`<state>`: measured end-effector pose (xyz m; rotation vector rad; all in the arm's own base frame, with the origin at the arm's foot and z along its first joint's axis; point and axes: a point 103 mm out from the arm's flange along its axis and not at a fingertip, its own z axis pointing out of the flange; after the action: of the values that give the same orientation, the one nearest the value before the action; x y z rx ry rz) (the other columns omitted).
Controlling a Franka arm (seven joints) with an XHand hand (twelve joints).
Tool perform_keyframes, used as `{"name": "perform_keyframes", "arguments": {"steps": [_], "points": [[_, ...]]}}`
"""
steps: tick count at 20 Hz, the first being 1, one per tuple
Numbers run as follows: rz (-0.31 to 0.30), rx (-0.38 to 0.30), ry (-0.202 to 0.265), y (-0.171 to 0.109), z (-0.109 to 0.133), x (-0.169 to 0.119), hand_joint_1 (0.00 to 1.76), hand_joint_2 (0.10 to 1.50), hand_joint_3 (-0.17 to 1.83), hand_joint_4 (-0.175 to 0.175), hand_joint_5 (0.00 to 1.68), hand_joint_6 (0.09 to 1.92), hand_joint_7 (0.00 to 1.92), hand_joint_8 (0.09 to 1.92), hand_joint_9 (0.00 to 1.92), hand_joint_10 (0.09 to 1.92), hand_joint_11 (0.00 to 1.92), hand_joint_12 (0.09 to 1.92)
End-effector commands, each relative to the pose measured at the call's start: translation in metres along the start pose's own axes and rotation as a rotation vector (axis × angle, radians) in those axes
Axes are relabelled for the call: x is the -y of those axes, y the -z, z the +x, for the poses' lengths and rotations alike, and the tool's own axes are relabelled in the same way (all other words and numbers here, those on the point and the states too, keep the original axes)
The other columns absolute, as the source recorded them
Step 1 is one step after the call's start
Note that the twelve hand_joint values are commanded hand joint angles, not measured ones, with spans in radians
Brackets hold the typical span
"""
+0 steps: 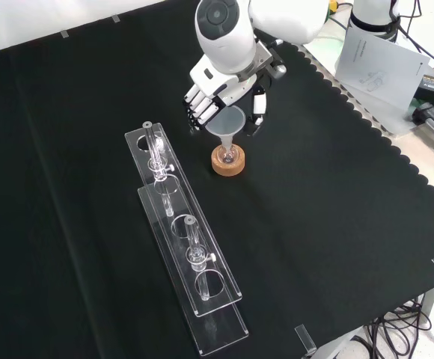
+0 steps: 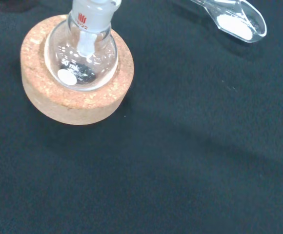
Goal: Place the funnel on the round-bottom flask.
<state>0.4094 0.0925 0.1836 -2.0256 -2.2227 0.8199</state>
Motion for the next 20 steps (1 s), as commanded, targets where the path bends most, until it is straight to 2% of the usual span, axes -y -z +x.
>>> {"name": "perform_keyframes", "arguments": {"steps": [1,5,7,9,12,20], "points": [[-0.067,-0.058,0.054,-0.002,-0.003,0.011,0.46,0.60,0.26,-0.042,0.24,0.09,0.01,0.57,0.22,0.80,0.30,1.48],[-0.128,-0.094,0.087,0.006,-0.007,0.019,0.39,0.60,0.14,-0.044,0.15,0.09,0.00,0.33,0.10,0.86,0.30,1.51],[-0.181,-0.104,0.100,0.015,-0.012,0.024,0.38,0.60,0.11,-0.045,0.14,0.09,0.00,0.29,0.08,0.87,0.30,1.52],[-0.219,-0.130,0.108,0.026,-0.020,0.029,0.40,0.64,0.10,-0.051,0.20,0.09,0.05,0.43,0.18,0.81,0.29,1.50],[-0.221,-0.183,0.121,0.037,-0.035,0.033,0.50,0.71,0.12,-0.056,0.28,0.09,0.12,0.62,0.33,0.73,0.29,1.44],[-0.210,-0.244,0.100,0.049,-0.072,0.037,0.55,0.73,0.13,-0.057,0.32,0.09,0.14,0.68,0.38,0.70,0.24,1.42]]}}
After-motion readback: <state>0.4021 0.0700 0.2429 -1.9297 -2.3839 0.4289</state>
